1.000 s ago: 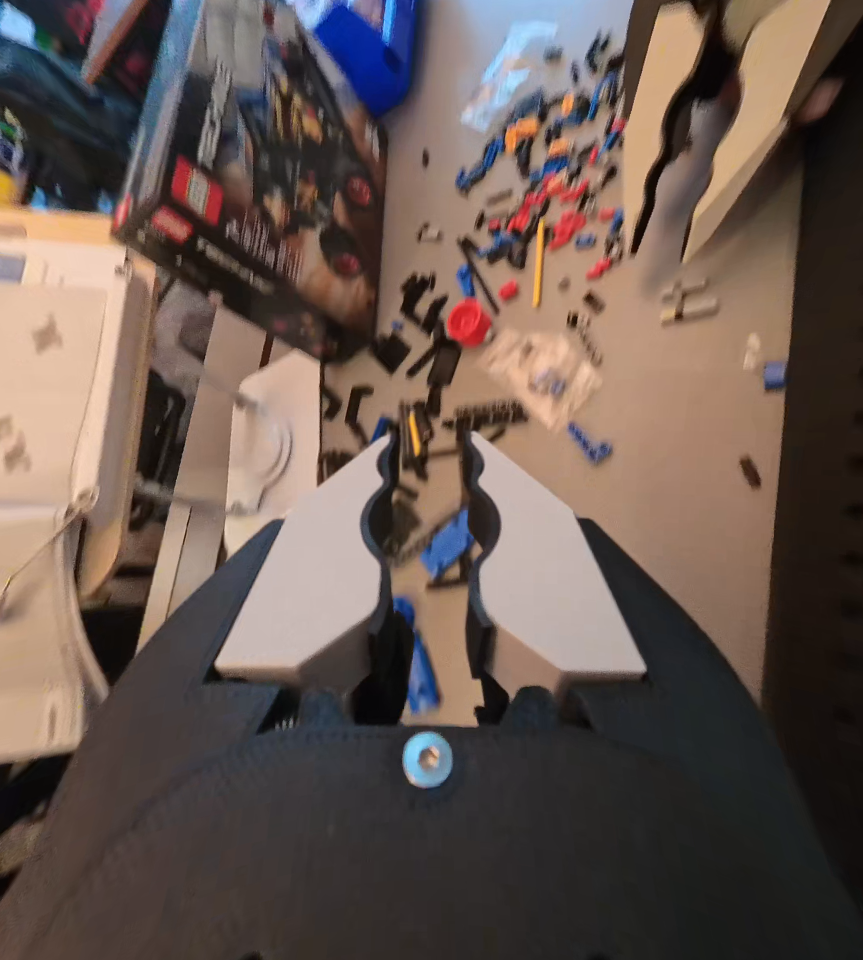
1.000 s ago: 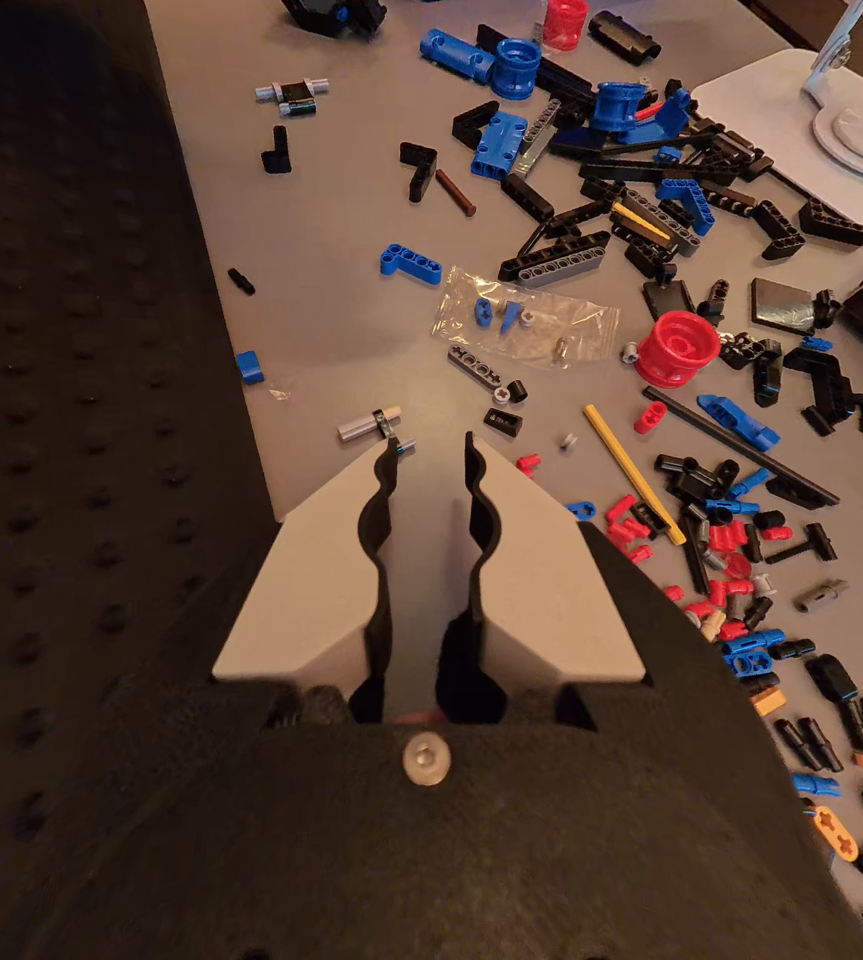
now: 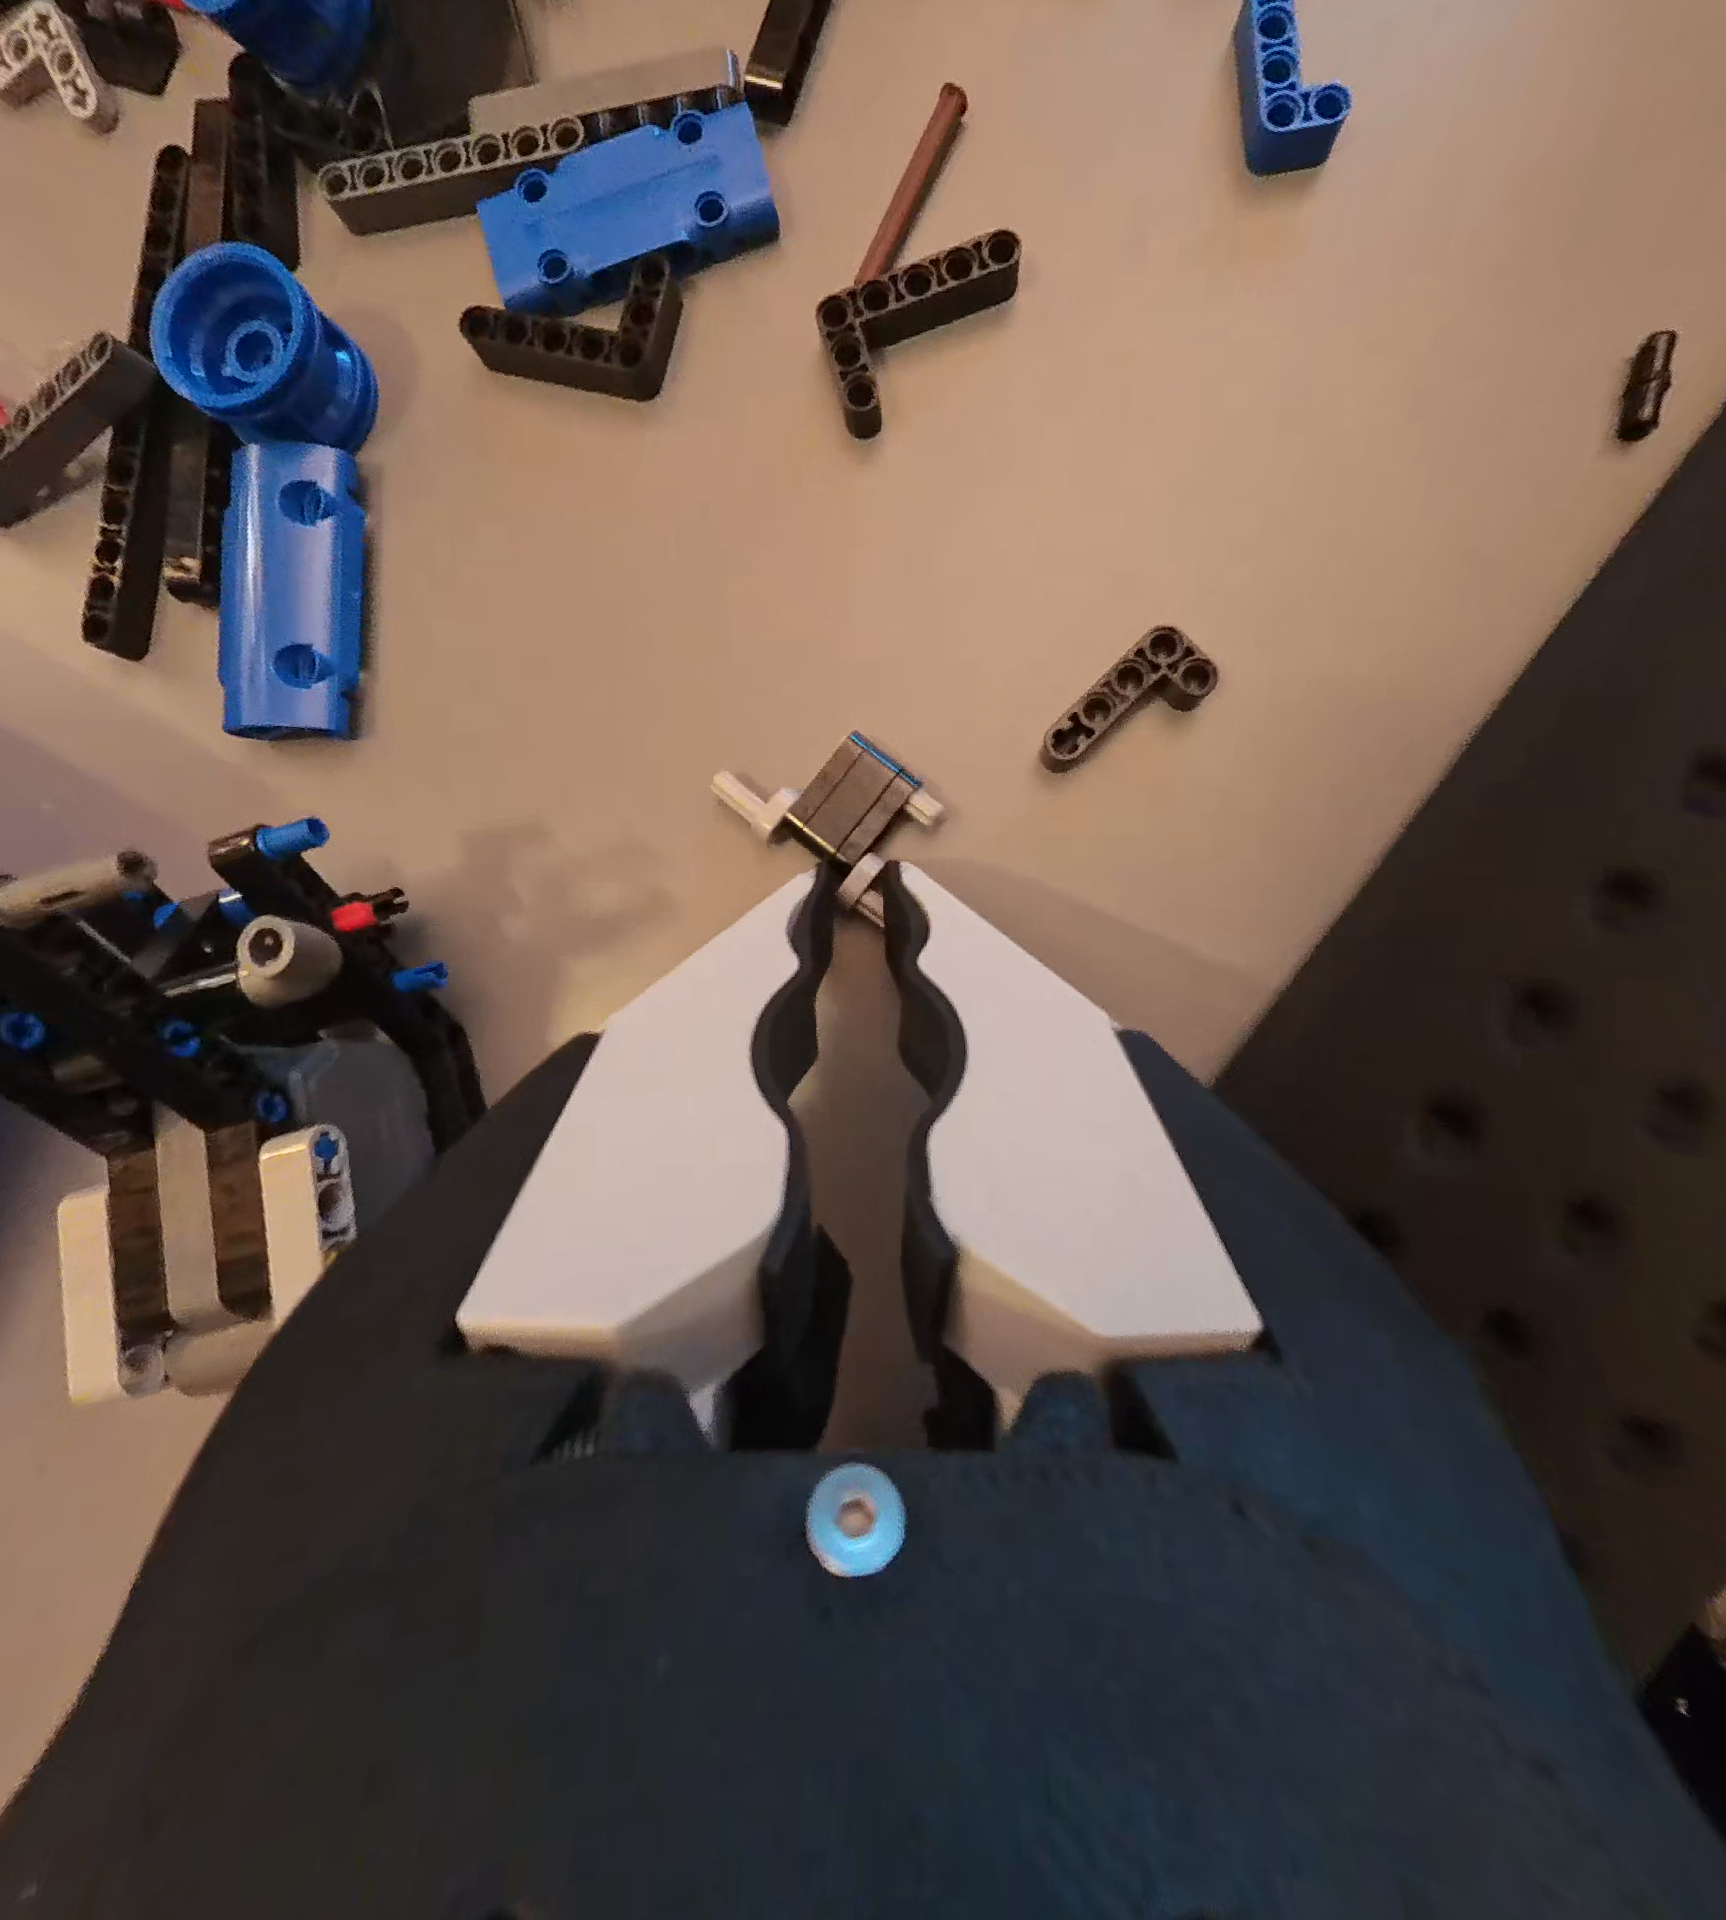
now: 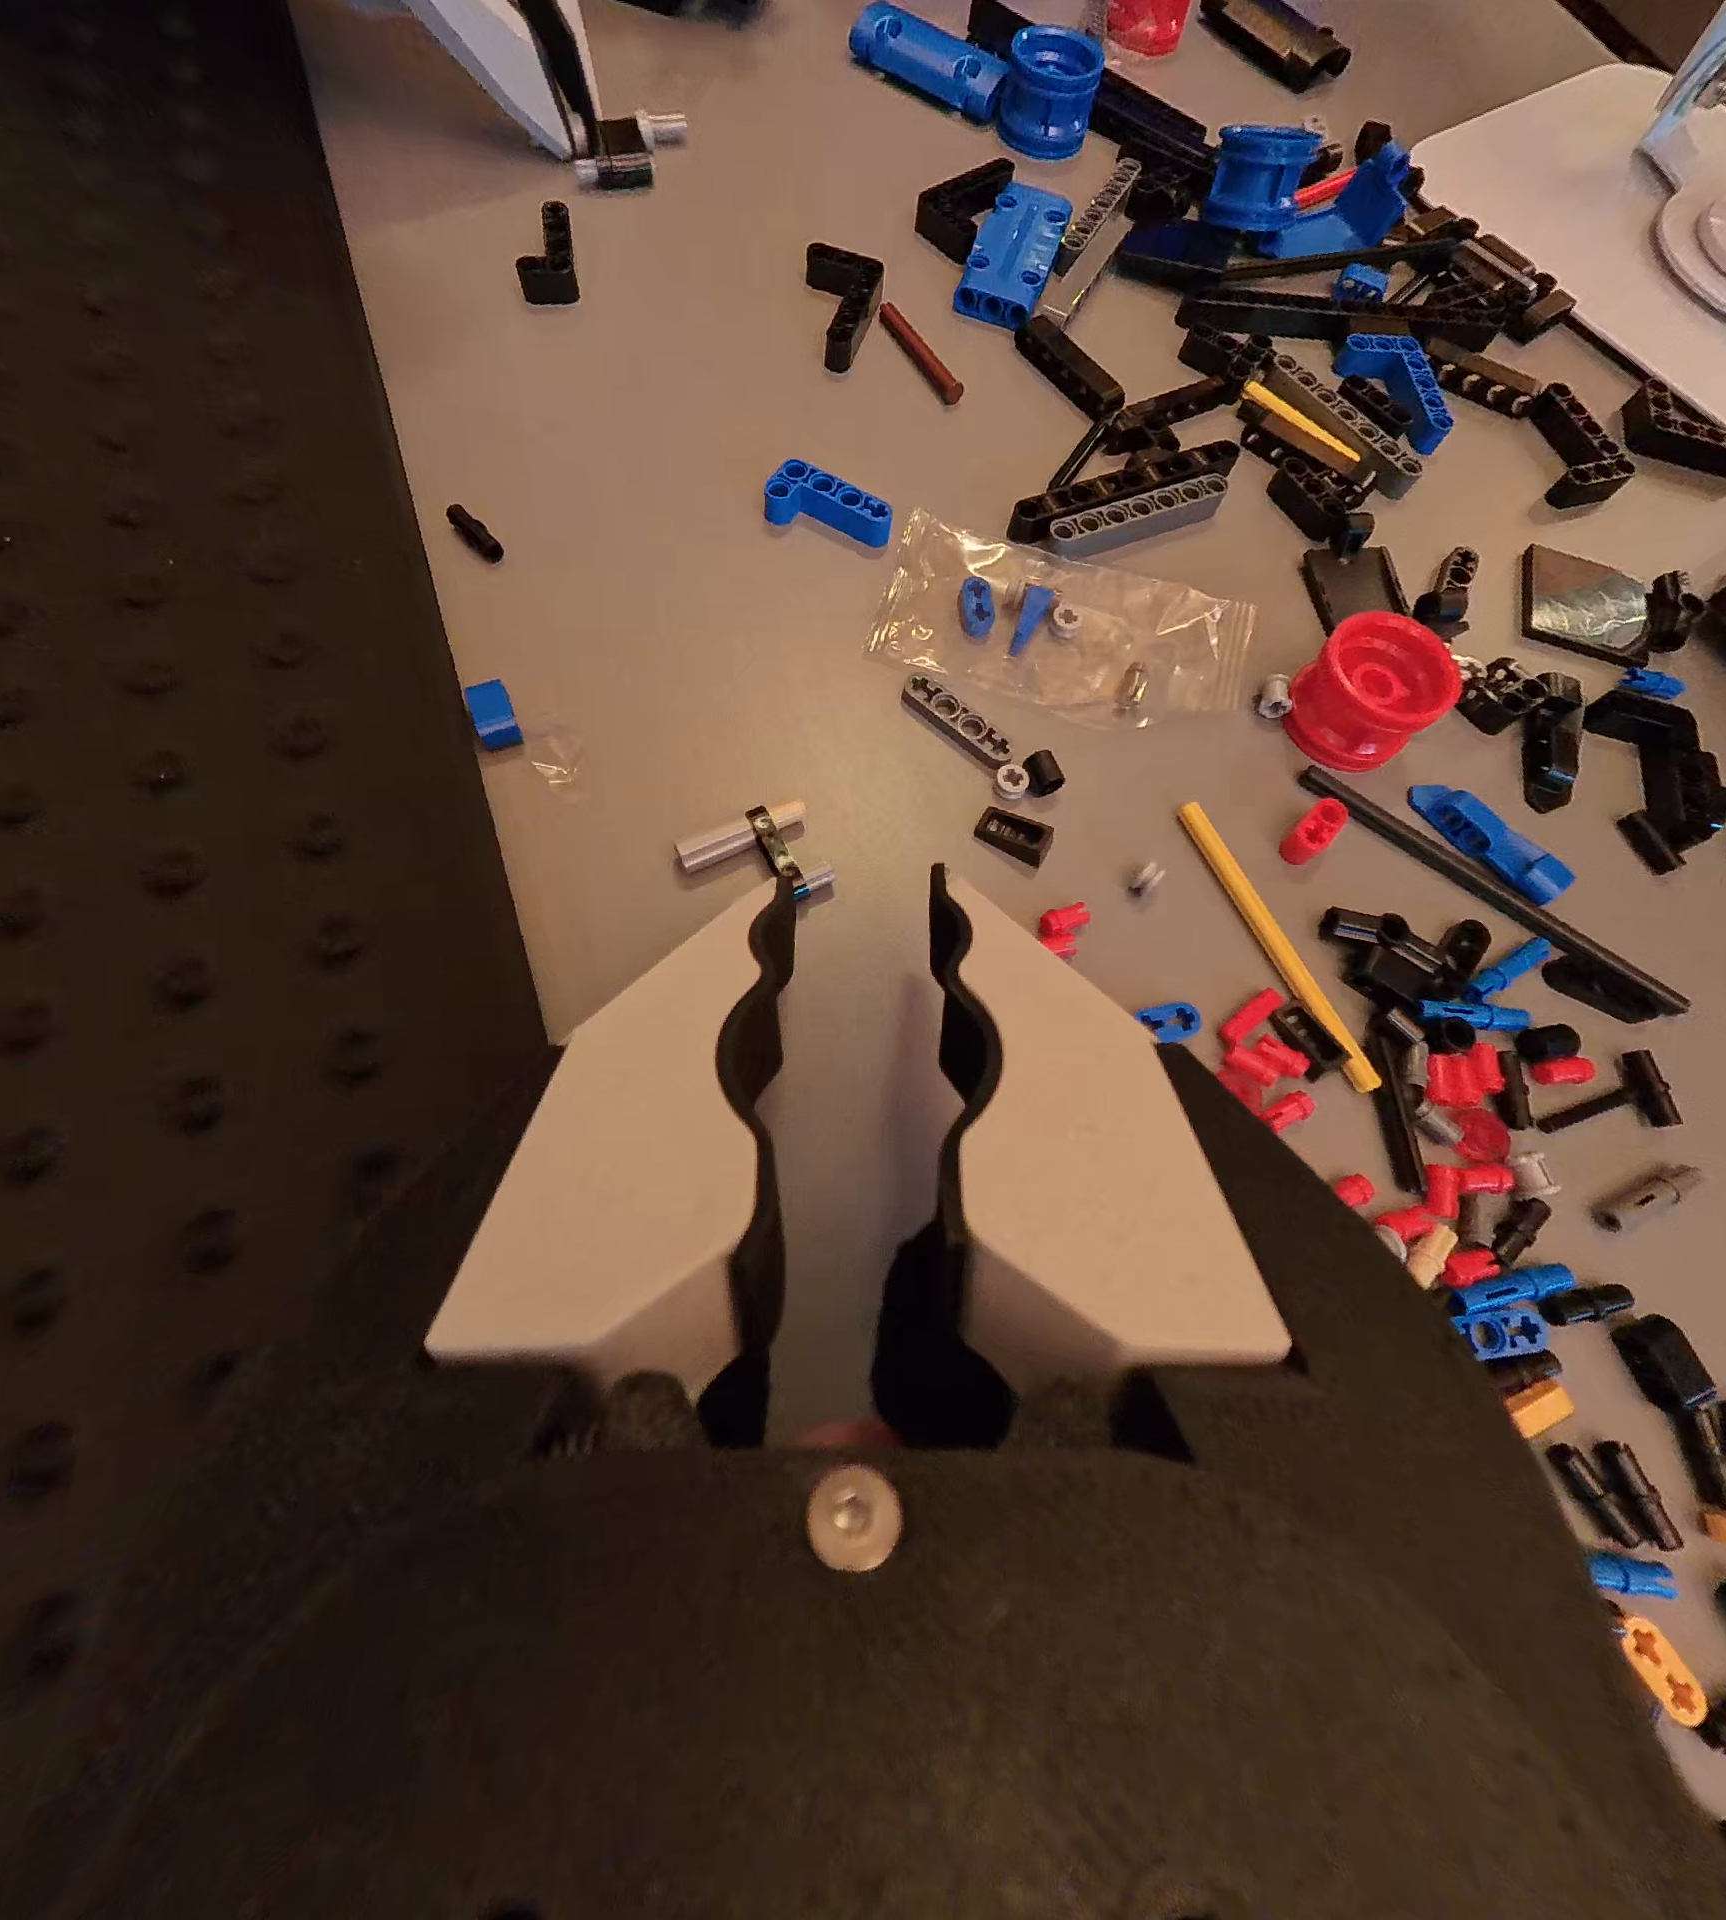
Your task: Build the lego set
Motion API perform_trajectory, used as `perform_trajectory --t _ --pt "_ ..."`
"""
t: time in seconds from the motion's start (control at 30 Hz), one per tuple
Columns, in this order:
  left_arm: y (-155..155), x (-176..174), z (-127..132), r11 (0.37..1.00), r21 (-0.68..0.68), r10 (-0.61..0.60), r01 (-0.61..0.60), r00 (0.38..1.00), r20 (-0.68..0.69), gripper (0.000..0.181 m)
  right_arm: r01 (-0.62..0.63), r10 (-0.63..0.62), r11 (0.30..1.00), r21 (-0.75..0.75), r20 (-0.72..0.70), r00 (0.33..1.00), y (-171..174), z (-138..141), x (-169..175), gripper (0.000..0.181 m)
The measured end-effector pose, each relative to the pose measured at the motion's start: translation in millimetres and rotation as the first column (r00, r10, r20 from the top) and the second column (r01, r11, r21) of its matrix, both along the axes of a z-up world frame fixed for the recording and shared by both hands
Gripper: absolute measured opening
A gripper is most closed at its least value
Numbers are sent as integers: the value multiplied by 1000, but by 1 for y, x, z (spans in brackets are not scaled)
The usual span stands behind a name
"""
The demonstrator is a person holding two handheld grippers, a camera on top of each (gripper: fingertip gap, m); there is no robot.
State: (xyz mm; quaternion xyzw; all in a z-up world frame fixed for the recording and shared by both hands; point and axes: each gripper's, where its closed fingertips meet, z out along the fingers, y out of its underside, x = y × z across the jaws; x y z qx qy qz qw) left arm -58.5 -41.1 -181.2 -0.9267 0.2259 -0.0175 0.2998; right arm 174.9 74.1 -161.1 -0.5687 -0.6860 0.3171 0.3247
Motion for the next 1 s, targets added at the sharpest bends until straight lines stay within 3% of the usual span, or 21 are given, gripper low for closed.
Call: perform_trajectory --t 0.17,0.37,0.7,0.83,1.0 --pt "5 -2 2 999 42 -1 3 999 -48 7 -2 2 1000 -4 -5 1000 0 1 0 25" --pt "15 16 21 989 140 -47 55 997 -65 8 1 -2 1000 -14 -14 1000 0 3 0 25" --pt "36 122 48 911 215 -346 351 936 -62 8 -40 41 999 -36 23 999 -6 4 2 27" --pt "41 165 43 863 205 -462 462 885 -52 8 -82 83 996 -18 55 995 -11 2 -2 27" --pt "54 186 31 834 175 -519 524 851 -79 8 -141 136 990 25 135 981 -15 -8 -9 23"
